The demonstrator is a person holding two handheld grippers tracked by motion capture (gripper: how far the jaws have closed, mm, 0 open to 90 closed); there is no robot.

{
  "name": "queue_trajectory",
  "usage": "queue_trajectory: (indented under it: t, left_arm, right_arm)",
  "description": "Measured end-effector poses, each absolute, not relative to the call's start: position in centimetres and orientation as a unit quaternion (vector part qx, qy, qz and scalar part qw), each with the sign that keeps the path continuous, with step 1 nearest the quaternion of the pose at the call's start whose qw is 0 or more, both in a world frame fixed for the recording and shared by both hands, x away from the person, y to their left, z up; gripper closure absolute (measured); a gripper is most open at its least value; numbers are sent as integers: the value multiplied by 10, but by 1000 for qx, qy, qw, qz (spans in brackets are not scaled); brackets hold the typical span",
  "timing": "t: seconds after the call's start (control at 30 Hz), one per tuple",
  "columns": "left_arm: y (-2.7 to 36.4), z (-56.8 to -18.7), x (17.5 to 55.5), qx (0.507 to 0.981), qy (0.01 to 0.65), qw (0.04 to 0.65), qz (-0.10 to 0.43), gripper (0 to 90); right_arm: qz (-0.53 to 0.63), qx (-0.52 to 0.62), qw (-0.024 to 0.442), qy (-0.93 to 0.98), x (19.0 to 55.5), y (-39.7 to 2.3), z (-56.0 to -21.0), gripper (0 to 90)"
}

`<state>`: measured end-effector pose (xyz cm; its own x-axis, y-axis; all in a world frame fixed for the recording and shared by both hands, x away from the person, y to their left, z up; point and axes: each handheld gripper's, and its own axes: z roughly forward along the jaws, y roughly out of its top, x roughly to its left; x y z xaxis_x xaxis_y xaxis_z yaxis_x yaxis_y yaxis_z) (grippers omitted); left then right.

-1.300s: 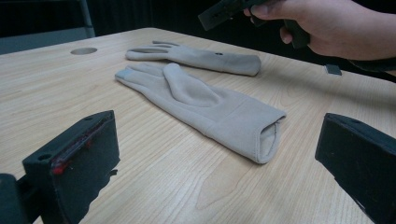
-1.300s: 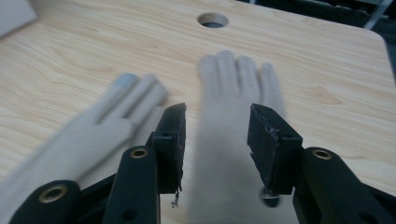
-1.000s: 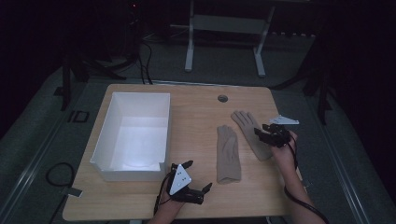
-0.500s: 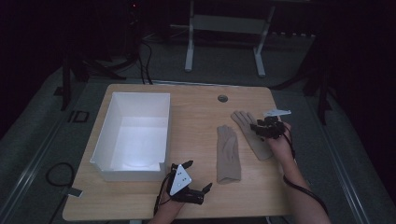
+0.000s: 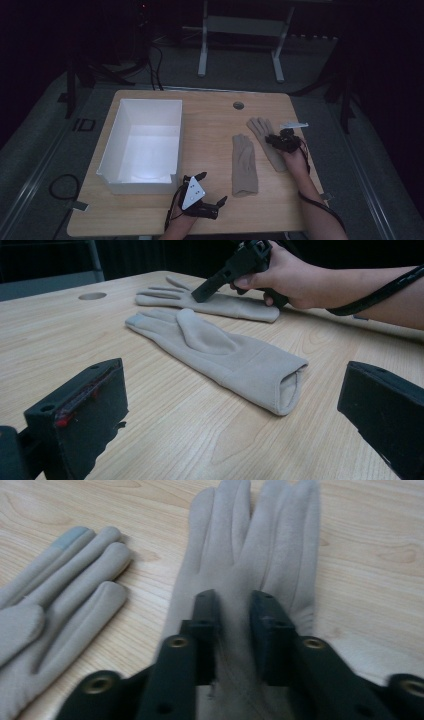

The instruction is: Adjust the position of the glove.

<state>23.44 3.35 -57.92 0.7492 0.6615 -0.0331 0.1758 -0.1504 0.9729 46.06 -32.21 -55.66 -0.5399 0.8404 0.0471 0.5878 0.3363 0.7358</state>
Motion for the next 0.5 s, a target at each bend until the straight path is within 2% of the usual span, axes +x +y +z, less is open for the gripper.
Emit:
queue_trajectory:
  t: [0.13,0.5]
  left_arm:
    - [34,-579,235,730,288,585,207,1]
    - [33,-579,234,730,286,584,211,0]
  right_arm:
    - [358,472,183,785,456,-317,-551,841]
    - [390,531,227,718,417,-325,-501,851]
